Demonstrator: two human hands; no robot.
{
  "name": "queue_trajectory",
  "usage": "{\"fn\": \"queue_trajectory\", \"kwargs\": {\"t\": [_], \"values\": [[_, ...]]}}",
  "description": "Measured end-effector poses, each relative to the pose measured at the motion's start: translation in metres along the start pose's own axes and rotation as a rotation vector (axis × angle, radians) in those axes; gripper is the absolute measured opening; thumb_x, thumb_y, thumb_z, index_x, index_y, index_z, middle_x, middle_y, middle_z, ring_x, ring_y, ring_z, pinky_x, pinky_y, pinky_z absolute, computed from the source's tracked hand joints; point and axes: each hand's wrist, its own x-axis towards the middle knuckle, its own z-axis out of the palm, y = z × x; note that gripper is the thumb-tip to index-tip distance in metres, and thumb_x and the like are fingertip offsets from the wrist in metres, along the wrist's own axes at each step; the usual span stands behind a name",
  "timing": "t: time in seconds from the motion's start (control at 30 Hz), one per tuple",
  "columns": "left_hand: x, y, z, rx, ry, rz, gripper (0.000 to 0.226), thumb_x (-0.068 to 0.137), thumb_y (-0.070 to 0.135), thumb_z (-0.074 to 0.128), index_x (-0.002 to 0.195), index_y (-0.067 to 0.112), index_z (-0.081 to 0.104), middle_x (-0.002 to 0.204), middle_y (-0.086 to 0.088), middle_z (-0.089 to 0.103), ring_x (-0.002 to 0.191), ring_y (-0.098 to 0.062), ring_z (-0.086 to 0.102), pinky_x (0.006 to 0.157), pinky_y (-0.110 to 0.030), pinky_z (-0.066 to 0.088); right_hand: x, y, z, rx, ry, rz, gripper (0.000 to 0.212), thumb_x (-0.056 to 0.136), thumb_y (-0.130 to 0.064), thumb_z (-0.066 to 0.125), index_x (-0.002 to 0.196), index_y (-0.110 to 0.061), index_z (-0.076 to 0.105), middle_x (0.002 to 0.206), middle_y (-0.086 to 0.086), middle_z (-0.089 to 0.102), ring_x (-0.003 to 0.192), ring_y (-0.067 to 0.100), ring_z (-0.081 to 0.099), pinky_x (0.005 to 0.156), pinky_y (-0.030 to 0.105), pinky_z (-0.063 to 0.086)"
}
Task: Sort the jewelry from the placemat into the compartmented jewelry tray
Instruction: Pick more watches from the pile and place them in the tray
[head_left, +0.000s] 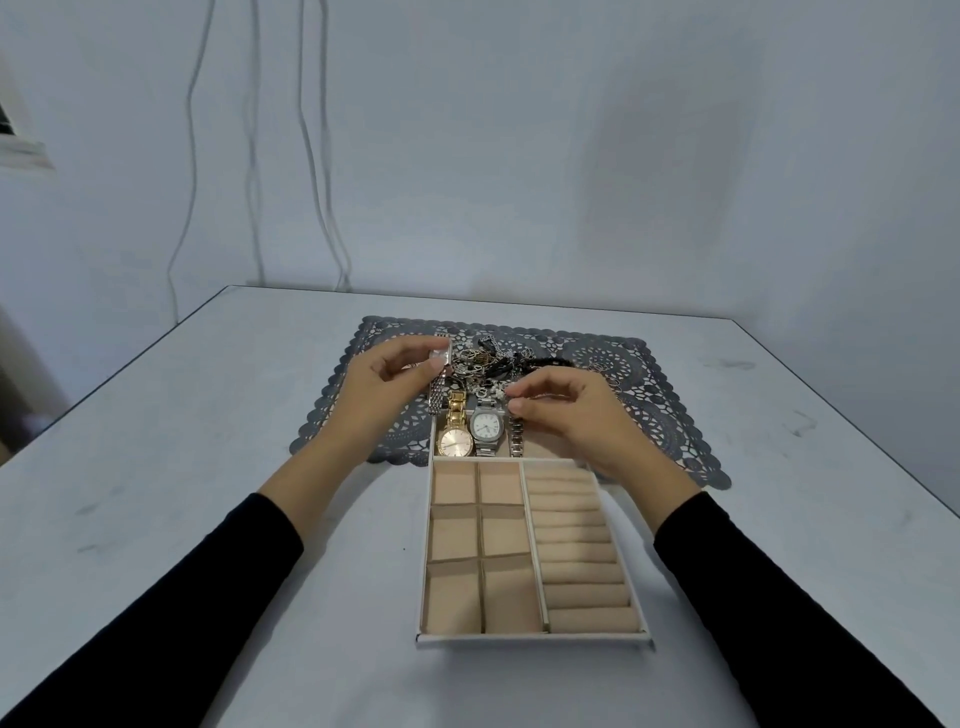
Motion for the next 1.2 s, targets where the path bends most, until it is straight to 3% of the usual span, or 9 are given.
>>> {"fn": "queue_trajectory", "kwargs": {"t": [0.3,0.53,0.63,0.77,0.97,1.07,1.2], "values": [[-0.0017,-0.0017,-0.0019,0.026,-0.007,-0.015,0.021,0.087,0.014,0.071,0.105,0.024,0.073,0.099,0.004,0.075,0.089,-0.007,0.068,0.078,-0.019,0.054,-0.0013,0.0001,0.0007,-0.058,-0.011,0.077,0.013,0.079,0.007,0.070,0.091,0.001,0.069,0.085,0.010,0.071,0.076,0.016,0.070,0.068,0.025,0.059],[-0.0054,0.0003,0.0006,0.042,-0.013,-0.013,0.020,0.087,0.014,0.070,0.104,0.024,0.073,0.099,0.001,0.075,0.087,-0.010,0.066,0.081,-0.023,0.055,0.0000,0.0028,-0.0047,-0.171,-0.012,0.110,0.012,0.085,0.005,0.065,0.088,-0.005,0.071,0.067,0.002,0.067,0.067,0.018,0.063,0.077,0.037,0.057],[-0.0052,-0.0003,-0.0002,0.040,-0.017,-0.023,0.020,0.087,0.014,0.071,0.103,0.025,0.073,0.099,0.002,0.075,0.088,-0.013,0.066,0.082,-0.027,0.055,0.0013,0.0042,-0.0038,-0.242,0.007,0.095,0.014,0.084,0.002,0.067,0.084,-0.011,0.073,0.074,0.006,0.070,0.071,0.022,0.065,0.084,0.051,0.055],[-0.0056,-0.0006,-0.0004,0.048,-0.019,-0.026,0.020,0.087,0.014,0.071,0.104,0.024,0.073,0.100,0.002,0.075,0.090,-0.012,0.067,0.081,-0.025,0.056,0.0019,0.0070,-0.0028,-0.330,0.023,0.046,0.020,0.082,-0.003,0.070,0.078,-0.022,0.075,0.085,0.011,0.071,0.080,0.036,0.068,0.078,0.061,0.054],[-0.0073,-0.0003,0.0012,0.051,-0.031,-0.023,0.021,0.088,0.011,0.069,0.104,0.023,0.072,0.096,0.008,0.075,0.089,-0.005,0.069,0.077,-0.018,0.054,0.0005,0.0074,-0.0018,-0.304,0.015,0.037,0.017,0.082,0.000,0.070,0.081,-0.017,0.075,0.084,0.009,0.071,0.077,0.021,0.067,0.080,0.048,0.058],[-0.0078,0.0002,0.0019,0.041,-0.026,-0.023,0.022,0.088,0.010,0.069,0.105,0.022,0.072,0.094,0.009,0.075,0.088,-0.005,0.069,0.076,-0.016,0.053,-0.0005,0.0068,0.0003,-0.292,0.033,0.047,0.015,0.081,0.000,0.071,0.082,-0.015,0.075,0.086,0.010,0.072,0.075,0.022,0.068,0.078,0.043,0.059],[-0.0070,-0.0005,0.0004,0.023,-0.011,-0.031,0.022,0.088,0.010,0.068,0.108,0.019,0.072,0.097,0.004,0.075,0.087,-0.006,0.068,0.075,-0.016,0.053,-0.0002,0.0066,0.0003,-0.267,0.058,0.061,0.015,0.082,0.001,0.070,0.084,-0.012,0.075,0.085,0.009,0.069,0.071,0.019,0.068,0.062,0.025,0.057]]}}
